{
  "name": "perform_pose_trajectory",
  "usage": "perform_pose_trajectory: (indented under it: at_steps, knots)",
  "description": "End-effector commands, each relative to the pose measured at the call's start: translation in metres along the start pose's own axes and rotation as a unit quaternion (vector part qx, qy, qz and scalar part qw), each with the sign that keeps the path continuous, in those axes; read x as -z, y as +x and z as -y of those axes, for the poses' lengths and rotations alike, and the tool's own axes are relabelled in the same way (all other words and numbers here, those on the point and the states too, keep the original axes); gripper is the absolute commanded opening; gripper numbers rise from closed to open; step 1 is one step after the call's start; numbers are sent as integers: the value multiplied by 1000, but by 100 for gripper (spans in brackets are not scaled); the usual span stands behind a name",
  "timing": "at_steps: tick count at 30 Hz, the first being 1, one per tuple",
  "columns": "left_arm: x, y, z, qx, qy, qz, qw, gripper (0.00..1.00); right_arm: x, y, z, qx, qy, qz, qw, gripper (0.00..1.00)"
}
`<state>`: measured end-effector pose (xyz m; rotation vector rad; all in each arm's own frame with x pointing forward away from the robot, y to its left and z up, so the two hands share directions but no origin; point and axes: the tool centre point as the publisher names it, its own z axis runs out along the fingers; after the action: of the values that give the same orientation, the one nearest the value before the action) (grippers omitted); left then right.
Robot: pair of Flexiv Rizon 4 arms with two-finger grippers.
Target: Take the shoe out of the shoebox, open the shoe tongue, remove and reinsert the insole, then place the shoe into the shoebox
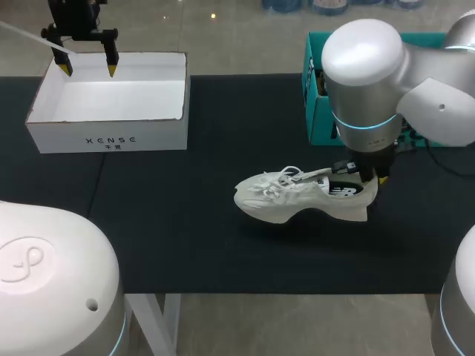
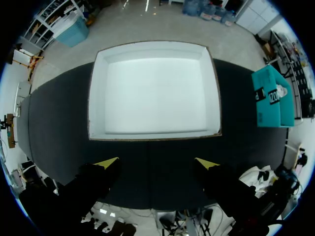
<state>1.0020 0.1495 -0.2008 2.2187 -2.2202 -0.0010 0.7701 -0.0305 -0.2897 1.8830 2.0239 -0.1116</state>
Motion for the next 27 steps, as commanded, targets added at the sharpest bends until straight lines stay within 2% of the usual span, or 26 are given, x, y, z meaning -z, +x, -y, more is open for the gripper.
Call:
perform_pose_trajectory:
  at_steps: [1, 11, 22, 23, 24, 25, 26, 27]
  knots:
    - [0, 0, 0, 0, 0, 0, 1000, 100, -12, 17, -10, -2, 33, 13, 999, 0]
    - [0, 0, 0, 0, 0, 0, 1000, 100, -33, 32, -4, 4, 43, 14, 999, 0]
    - [0, 0, 0, 0, 0, 0, 1000, 100, -52, 35, 1, 14, 50, 4, 999, 0]
    - [0, 0, 0, 0, 0, 0, 1000, 100, -53, 35, 2, 14, 51, 4, 999, 25]
    - [0, 0, 0, 0, 0, 0, 1000, 100, -54, 34, 2, 14, 52, 5, 999, 44]
    - [0, 0, 0, 0, 0, 0, 1000, 100, -55, 33, 3, 11, 55, 3, 998, 92]
    - [0, 0, 0, 0, 0, 0, 1000, 100, -54, 31, 3, 9, 56, 2, 998, 100]
    - [0, 0, 0, 0, 0, 0, 1000, 100, -53, 28, 3, 4, 57, 0, 998, 100]
